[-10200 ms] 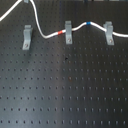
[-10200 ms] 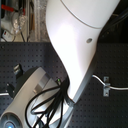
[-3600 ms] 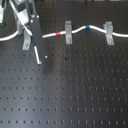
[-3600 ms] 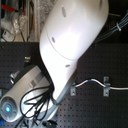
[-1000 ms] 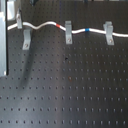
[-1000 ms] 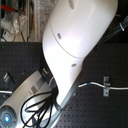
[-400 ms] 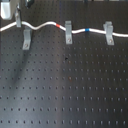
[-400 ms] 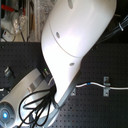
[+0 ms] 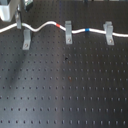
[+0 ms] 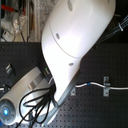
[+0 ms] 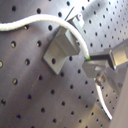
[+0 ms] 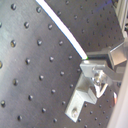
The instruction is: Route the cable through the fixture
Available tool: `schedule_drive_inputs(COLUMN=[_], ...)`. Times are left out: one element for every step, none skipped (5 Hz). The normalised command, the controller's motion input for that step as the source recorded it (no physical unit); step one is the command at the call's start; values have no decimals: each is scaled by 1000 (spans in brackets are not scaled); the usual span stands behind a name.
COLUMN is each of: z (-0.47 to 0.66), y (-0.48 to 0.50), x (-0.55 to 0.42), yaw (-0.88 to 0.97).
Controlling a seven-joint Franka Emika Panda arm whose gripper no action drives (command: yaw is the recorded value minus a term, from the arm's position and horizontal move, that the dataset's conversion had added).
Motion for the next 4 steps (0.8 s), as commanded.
schedule_drive_inputs(z=[282, 300, 2, -1], y=[4, 13, 154, 230], x=[-53, -143, -116, -34], yaw=[43, 34, 77, 0])
